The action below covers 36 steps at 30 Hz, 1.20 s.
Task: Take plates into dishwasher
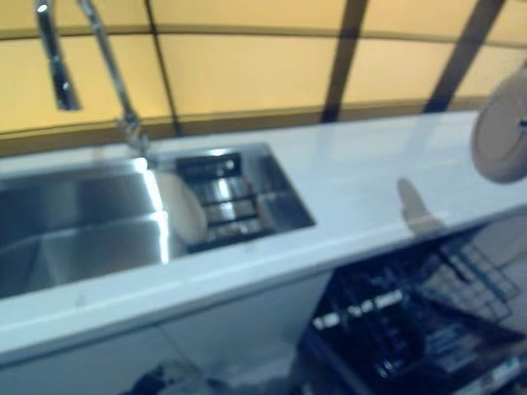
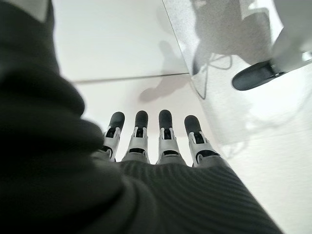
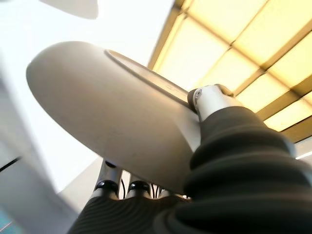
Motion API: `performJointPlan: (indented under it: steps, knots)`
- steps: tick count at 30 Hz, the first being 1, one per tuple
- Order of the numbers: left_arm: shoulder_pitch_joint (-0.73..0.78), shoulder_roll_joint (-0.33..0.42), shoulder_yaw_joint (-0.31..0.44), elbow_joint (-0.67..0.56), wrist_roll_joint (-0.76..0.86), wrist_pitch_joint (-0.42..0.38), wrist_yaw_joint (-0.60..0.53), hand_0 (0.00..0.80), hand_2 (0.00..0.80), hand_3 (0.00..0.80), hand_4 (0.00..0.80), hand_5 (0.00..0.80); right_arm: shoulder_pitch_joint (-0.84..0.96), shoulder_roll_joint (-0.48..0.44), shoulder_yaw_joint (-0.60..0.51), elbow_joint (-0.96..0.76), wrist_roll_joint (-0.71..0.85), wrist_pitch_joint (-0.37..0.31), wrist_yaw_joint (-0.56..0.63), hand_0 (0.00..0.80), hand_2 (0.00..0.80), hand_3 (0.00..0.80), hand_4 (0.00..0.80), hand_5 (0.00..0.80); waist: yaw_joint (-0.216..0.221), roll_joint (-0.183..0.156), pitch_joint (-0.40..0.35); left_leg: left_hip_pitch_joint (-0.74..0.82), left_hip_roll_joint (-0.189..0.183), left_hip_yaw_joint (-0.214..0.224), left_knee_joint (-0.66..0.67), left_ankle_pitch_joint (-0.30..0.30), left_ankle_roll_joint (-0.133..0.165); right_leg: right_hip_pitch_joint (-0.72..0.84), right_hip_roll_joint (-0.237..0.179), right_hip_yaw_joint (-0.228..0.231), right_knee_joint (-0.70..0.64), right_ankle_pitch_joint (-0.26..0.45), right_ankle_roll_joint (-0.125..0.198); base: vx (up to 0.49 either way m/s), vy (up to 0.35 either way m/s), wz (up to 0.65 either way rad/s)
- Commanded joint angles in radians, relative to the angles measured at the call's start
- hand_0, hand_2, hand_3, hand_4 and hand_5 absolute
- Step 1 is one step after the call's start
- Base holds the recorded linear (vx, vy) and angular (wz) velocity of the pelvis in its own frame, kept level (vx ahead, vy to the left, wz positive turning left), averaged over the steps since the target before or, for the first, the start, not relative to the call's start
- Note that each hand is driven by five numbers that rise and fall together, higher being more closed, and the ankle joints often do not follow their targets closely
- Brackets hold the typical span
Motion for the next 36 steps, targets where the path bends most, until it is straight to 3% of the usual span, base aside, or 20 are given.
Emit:
performJointPlan:
  steps: [1, 6, 17, 26, 36]
  knots:
    - [-0.07, 0.057, -0.003, 0.023, 0.037, -0.043, -0.011, 0.0, 0.0, 0.0, 0.0, 0.0, 0.014, -0.061, -0.089, -0.046, -0.041, -0.082, 0.044, 0.8, 0.8, 0.8, 0.8, 0.8, -0.013, -0.058, 0.015, 0.061, -0.019, -0.014, 0.004, -0.088, 0.053, 0.025, -0.006, 0.011, 0.003, -0.019, 0.053, -0.021, 0.001, -0.27]
    - [-0.072, 0.063, -0.001, 0.016, 0.05, -0.04, -0.028, 0.0, 0.0, 0.0, 0.0, 0.0, 0.215, -0.058, -0.238, -0.071, -0.071, -0.125, 0.123, 0.8, 0.8, 0.8, 0.8, 0.8, -0.054, -0.051, 0.017, 0.073, -0.016, 0.024, 0.004, -0.098, 0.055, 0.002, 0.0, 0.043, 0.003, -0.009, 0.055, -0.014, -0.005, -0.21]
    - [-0.085, 0.068, 0.018, 0.004, 0.076, -0.015, -0.042, 0.0, 0.0, 0.0, 0.0, 0.0, 0.451, -0.015, -0.358, -0.163, -0.202, -0.247, 0.247, 0.8, 0.8, 0.8, 0.8, 0.8, -0.111, -0.037, 0.03, 0.091, -0.01, 0.091, 0.015, -0.113, 0.054, -0.05, 0.007, 0.073, 0.013, 0.007, 0.056, -0.011, -0.031, -0.19]
    - [-0.101, 0.061, 0.007, -0.014, 0.068, -0.009, -0.04, 0.0, 0.0, 0.0, 0.0, 0.0, 0.468, 0.014, -0.304, -0.177, -0.34, -0.327, 0.269, 0.8, 0.8, 0.8, 0.8, 0.8, -0.122, -0.018, 0.052, 0.084, -0.006, 0.107, 0.018, -0.113, 0.049, -0.088, 0.001, 0.068, 0.019, 0.015, 0.057, -0.004, -0.044, -0.07]
    - [-0.122, 0.064, -0.013, -0.038, 0.047, -0.019, -0.04, 0.0, 0.0, 0.0, 0.0, 0.0, 0.369, 0.053, -0.183, -0.131, -0.44, -0.324, 0.235, 0.8, 0.8, 0.8, 0.8, 0.8, -0.101, 0.021, 0.104, 0.043, -0.01, 0.071, 0.009, -0.097, 0.037, -0.122, -0.018, 0.03, 0.025, 0.016, 0.054, -0.04, -0.016, 0.05]
